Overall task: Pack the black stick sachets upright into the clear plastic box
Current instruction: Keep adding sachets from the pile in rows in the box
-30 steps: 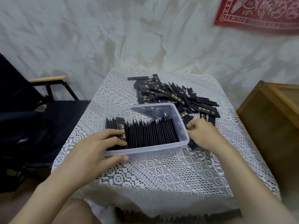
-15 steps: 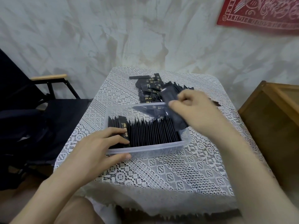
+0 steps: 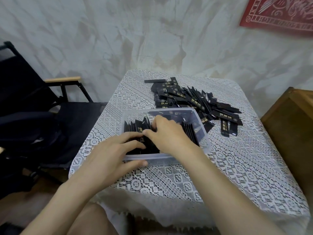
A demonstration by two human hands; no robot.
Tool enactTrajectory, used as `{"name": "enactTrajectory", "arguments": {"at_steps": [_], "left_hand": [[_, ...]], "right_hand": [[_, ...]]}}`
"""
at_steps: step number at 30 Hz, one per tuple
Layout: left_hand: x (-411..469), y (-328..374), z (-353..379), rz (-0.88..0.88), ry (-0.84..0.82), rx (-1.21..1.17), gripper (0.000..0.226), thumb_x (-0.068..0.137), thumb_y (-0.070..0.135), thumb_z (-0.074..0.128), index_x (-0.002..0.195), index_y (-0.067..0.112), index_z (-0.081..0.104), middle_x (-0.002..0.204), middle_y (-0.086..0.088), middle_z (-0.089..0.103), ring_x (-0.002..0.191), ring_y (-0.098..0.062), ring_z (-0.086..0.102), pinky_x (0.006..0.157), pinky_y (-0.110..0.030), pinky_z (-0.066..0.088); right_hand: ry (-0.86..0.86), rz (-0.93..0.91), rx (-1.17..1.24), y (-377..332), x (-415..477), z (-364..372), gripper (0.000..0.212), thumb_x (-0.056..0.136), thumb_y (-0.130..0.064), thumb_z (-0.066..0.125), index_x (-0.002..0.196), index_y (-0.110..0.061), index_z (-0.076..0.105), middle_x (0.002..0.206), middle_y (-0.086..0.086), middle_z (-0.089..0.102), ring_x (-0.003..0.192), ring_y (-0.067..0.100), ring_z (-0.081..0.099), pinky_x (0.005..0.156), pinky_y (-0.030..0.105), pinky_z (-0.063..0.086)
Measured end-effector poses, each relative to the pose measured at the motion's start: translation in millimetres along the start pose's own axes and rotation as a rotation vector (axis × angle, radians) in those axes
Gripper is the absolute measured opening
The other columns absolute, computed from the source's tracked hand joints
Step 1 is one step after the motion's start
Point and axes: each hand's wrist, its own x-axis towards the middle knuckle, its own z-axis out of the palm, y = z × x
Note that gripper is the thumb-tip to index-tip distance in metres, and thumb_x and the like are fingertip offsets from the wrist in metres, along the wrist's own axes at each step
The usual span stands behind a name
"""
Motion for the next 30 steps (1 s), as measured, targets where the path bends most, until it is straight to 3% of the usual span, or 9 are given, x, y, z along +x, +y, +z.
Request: {"name": "enactTrajectory", "arguments": {"at_steps": [5,12,16,18,19,20,22,26,30], "left_hand": [[-1.1,1.2,-0.8,0.003,0.009,0.012,0.054,0.082,0.083,0.042,0.121,0.049,0.059,0.15,0.035,0.033,0.107,-0.001,0.059,0.076,-0.026,0.049],[-0.4,-0.7,-0.6,0.009,0.004,0.024,0.054,0.081,0.086,0.038,0.122,0.055,0.054,0.154,0.033,0.028,0.113,0.0,0.057,0.076,-0.025,0.047],[2.3,-3.3,-4.5,0.038,-0.017,0.034,0.067,0.079,0.089,0.034,0.136,0.055,0.046,0.152,0.036,0.028,0.118,0.001,0.055,0.083,-0.026,0.049],[3.1,-3.9,-6.5,0.048,-0.038,0.032,0.072,0.078,0.089,0.034,0.142,0.055,0.038,0.153,0.038,0.026,0.122,0.003,0.052,0.088,-0.026,0.049],[3.5,-4.2,-7.1,0.056,-0.043,0.029,0.073,0.079,0.089,0.034,0.144,0.057,0.035,0.153,0.039,0.024,0.125,0.002,0.05,0.091,-0.027,0.049],[3.8,-4.6,-7.5,0.065,-0.048,0.03,0.073,0.079,0.089,0.034,0.145,0.058,0.033,0.154,0.04,0.022,0.128,0.002,0.049,0.092,-0.029,0.049],[4.6,-4.7,-7.8,0.075,-0.058,0.034,0.072,0.079,0.089,0.034,0.145,0.061,0.031,0.155,0.041,0.017,0.13,0.002,0.047,0.093,-0.03,0.05],[4.4,-4.1,-7.2,0.069,-0.051,0.039,0.072,0.078,0.09,0.031,0.144,0.061,0.034,0.156,0.04,0.015,0.128,0.001,0.049,0.093,-0.03,0.05],[3.6,-4.9,-5.0,0.068,-0.022,0.043,0.072,0.079,0.089,0.032,0.142,0.057,0.042,0.156,0.038,0.019,0.128,0.0,0.05,0.092,-0.031,0.051]], "right_hand": [[-0.138,0.035,0.176,2.3,-5.5,-7.5,0.039,0.101,-0.049,0.052,0.104,-0.011,0.063,0.074,0.007,0.075,0.063,0.021,0.075,0.08,0.041,0.06],[-0.164,0.065,0.206,5.6,-1.6,-10.6,0.031,0.103,-0.033,0.05,0.097,-0.004,0.059,0.069,0.011,0.075,0.06,0.021,0.075,0.08,0.037,0.061],[-0.184,0.077,0.254,7.9,0.7,-13.4,0.025,0.101,-0.026,0.047,0.081,-0.011,0.05,0.07,0.013,0.075,0.061,0.022,0.076,0.08,0.035,0.061],[-0.189,0.072,0.256,9.7,2.0,-13.9,0.021,0.101,-0.023,0.045,0.09,-0.009,0.056,0.073,0.012,0.075,0.062,0.02,0.076,0.084,0.038,0.061],[-0.188,0.069,0.259,10.4,2.7,-13.5,0.021,0.102,-0.022,0.046,0.104,-0.008,0.061,0.075,0.011,0.075,0.062,0.019,0.076,0.085,0.039,0.061],[-0.18,0.07,0.267,10.8,3.9,-12.1,0.024,0.103,-0.022,0.047,0.117,-0.009,0.062,0.077,0.01,0.075,0.062,0.019,0.076,0.086,0.04,0.061],[-0.161,0.074,0.297,11.4,7.1,-8.5,0.024,0.103,-0.024,0.052,0.125,-0.016,0.06,0.079,0.008,0.075,0.063,0.018,0.076,0.087,0.041,0.061],[-0.157,0.084,0.35,12.7,12.9,-1.8,0.009,0.1,-0.03,0.06,0.1,-0.021,0.059,0.075,0.008,0.075,0.066,0.022,0.077,0.084,0.043,0.062],[-0.163,0.103,0.349,13.0,13.3,-1.6,0.016,0.097,-0.034,0.064,0.092,-0.019,0.059,0.077,0.008,0.075,0.068,0.024,0.077,0.081,0.044,0.063]]}}
